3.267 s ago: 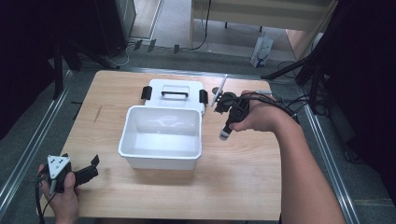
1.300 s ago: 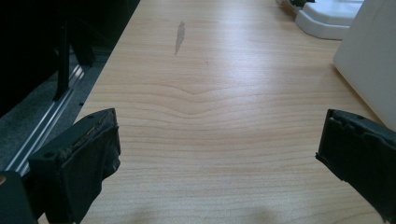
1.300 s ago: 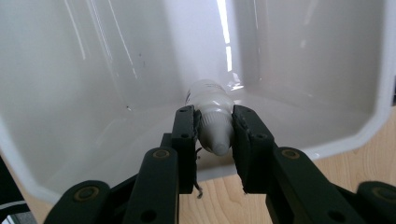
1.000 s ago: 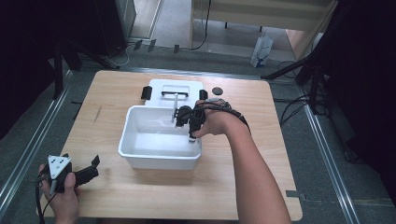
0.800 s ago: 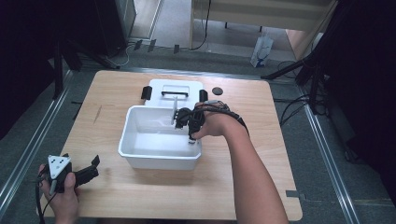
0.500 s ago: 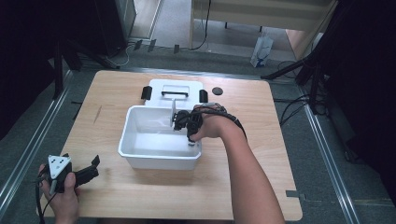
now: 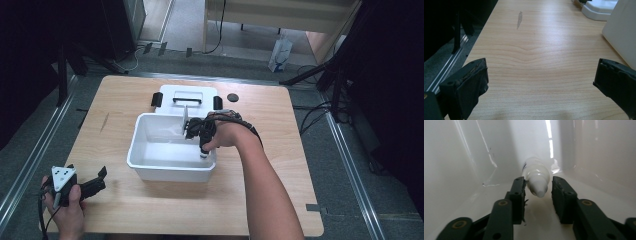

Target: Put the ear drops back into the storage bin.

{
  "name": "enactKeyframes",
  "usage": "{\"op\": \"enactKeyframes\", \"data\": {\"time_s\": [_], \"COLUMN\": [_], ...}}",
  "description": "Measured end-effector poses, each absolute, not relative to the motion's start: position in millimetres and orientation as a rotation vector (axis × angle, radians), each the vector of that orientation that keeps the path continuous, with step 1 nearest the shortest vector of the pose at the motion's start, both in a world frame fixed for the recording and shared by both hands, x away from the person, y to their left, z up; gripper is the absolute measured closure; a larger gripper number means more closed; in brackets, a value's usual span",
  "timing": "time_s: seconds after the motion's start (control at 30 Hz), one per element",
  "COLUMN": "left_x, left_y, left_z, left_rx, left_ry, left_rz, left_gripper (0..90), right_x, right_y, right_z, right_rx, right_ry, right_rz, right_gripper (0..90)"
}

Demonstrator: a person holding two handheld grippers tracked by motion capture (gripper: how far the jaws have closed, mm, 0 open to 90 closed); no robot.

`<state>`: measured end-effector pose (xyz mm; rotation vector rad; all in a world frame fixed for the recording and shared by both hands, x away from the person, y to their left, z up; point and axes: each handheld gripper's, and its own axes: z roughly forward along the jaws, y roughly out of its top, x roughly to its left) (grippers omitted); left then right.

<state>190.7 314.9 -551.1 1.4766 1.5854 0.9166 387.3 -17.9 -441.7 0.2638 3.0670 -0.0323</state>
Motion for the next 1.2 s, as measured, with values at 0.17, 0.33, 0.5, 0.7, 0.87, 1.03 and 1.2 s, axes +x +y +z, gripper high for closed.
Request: {"op": "enactKeyframes", "data": {"time_s": [0.17, 0.33, 0.5, 0.7, 0.87, 1.03, 1.2], "left_x": [191, 191, 191, 191, 191, 191, 191], "left_y": [315, 315, 315, 314, 314, 314, 314], "left_z": [-551, -551, -551, -551, -551, -551, -551], "left_rx": [1.477, 1.477, 1.478, 1.479, 1.479, 1.482, 1.482], "left_ry": [1.584, 1.586, 1.584, 1.584, 1.584, 1.585, 1.584], "left_rz": [0.919, 0.919, 0.92, 0.922, 0.923, 0.921, 0.926], "left_gripper": [0.0, 0.0, 0.0, 0.0, 0.0, 0.0, 0.0], "right_x": [386, 390, 385, 380, 378, 376, 373], "right_y": [-23, -32, -35, -42, -62, -80, -97], "right_z": [-428, -403, -376, -353, -345, -347, -351], "right_rx": [0.272, 0.384, 0.419, 0.47, 0.546, 0.621, 0.656], "right_ry": [3.033, 3.044, 3.016, 2.934, 2.877, 2.842, 2.827], "right_rz": [0.061, 0.175, 0.216, 0.276, 0.258, 0.28, 0.286], "right_gripper": [55.3, 53.8, 36.2, 15.9, 0.0, 0.0, 0.0]}}
